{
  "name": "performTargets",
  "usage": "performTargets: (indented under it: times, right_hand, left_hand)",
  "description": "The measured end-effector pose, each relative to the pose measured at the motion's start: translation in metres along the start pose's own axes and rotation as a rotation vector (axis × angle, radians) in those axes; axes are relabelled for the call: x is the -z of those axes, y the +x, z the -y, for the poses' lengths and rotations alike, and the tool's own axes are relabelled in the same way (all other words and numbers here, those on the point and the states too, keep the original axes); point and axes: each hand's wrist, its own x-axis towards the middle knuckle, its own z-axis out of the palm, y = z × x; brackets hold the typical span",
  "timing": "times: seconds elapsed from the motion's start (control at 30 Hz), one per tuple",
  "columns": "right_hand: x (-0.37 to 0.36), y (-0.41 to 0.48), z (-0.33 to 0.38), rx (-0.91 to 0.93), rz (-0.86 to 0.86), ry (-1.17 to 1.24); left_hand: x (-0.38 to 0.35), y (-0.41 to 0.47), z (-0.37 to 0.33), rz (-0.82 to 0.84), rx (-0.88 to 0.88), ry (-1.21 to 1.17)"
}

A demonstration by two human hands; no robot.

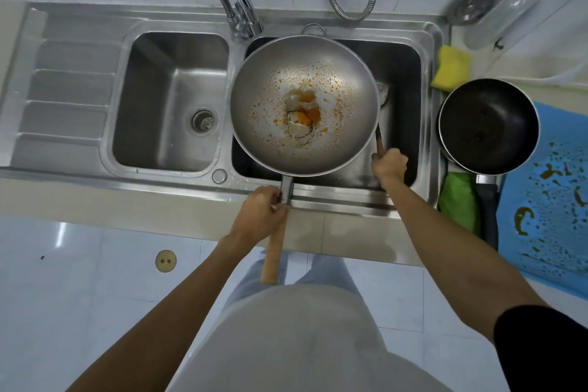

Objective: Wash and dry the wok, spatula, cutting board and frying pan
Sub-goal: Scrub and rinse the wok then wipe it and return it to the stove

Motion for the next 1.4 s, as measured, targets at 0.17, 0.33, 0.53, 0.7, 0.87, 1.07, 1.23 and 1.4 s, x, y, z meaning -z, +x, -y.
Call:
performTargets:
  times: [0.17,0.33,0.53,0.7,0.87,1.07,1.23,1.4]
  right_hand:
    - [0.006,-0.033,0.002,0.105,-0.213,-0.124]
    - [-0.02,-0.099,0.0,0.436,-0.355,-0.025]
    - [-0.064,-0.126,0.019,0.32,-0.231,0.235]
    - [-0.072,-0.099,0.034,0.165,-0.345,0.451]
    - [-0.078,-0.082,0.026,0.174,-0.42,0.455]
    - [-0.084,-0.067,0.015,0.155,-0.386,0.41]
    - [-0.082,-0.066,0.015,0.146,-0.346,0.447]
    - [-0.086,-0.058,0.016,0.131,-0.437,0.456]
  left_hand:
    - [0.01,0.009,0.005,0.092,-0.074,0.012]
    - [0.025,0.023,0.019,0.158,-0.119,-0.058]
    - [0.062,0.053,0.049,-0.036,-0.107,-0.096]
    - [0.1,0.117,0.082,-0.216,-0.042,-0.129]
    - [0.11,0.182,0.1,-0.229,-0.102,-0.092]
    - [0.09,0.206,0.109,-0.241,-0.188,-0.111]
    - [0.07,0.191,0.107,-0.245,-0.15,-0.212]
    - [0.068,0.195,0.11,-0.268,-0.167,-0.186]
